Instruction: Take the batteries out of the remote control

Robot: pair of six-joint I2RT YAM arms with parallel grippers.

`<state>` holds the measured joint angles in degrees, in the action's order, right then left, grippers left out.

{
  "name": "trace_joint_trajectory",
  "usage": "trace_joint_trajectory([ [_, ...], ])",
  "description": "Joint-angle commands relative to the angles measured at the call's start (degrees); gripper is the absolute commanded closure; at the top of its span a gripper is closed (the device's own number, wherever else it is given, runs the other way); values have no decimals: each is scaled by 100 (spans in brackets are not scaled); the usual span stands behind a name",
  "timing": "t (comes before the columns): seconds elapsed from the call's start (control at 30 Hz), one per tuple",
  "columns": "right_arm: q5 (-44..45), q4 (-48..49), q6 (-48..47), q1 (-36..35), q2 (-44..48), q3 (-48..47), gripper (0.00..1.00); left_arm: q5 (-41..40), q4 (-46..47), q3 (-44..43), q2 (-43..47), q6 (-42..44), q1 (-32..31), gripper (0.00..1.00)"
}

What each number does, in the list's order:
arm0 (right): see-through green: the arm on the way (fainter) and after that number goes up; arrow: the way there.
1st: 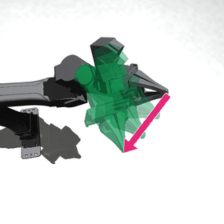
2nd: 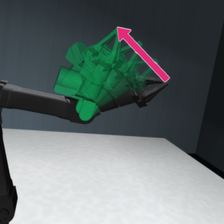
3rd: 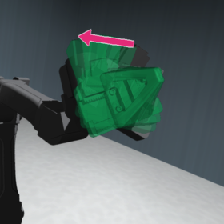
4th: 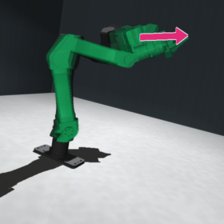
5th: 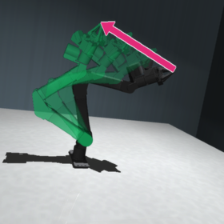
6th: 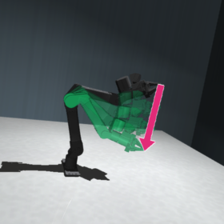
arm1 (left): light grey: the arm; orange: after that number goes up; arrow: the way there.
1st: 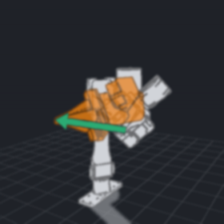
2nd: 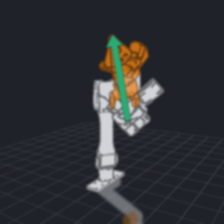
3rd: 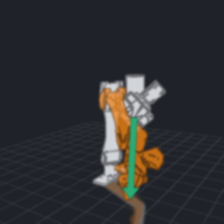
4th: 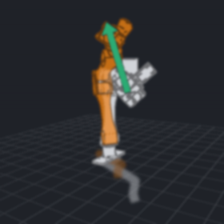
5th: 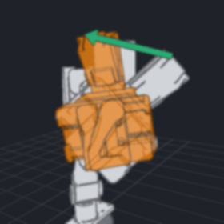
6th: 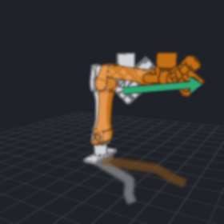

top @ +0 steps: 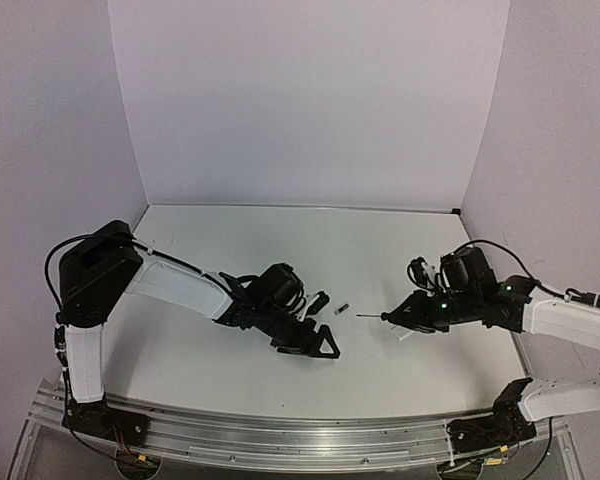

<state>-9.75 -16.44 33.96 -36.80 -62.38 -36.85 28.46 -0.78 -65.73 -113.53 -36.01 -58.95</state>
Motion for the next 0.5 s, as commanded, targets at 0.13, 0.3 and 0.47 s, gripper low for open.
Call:
trace_joint_trajectory([
  [0.13,327,-308,47,-31,328,62,100,294,385,-635,-395,-16,-46,15],
  [0.3,401,-469,-50,-29,452,43,100,253,370,-378,42,-50,-53,14],
  [0.47,174,-562,-286,-32,376,-114,100,-459,-230,85,1091,36,-49,14],
])
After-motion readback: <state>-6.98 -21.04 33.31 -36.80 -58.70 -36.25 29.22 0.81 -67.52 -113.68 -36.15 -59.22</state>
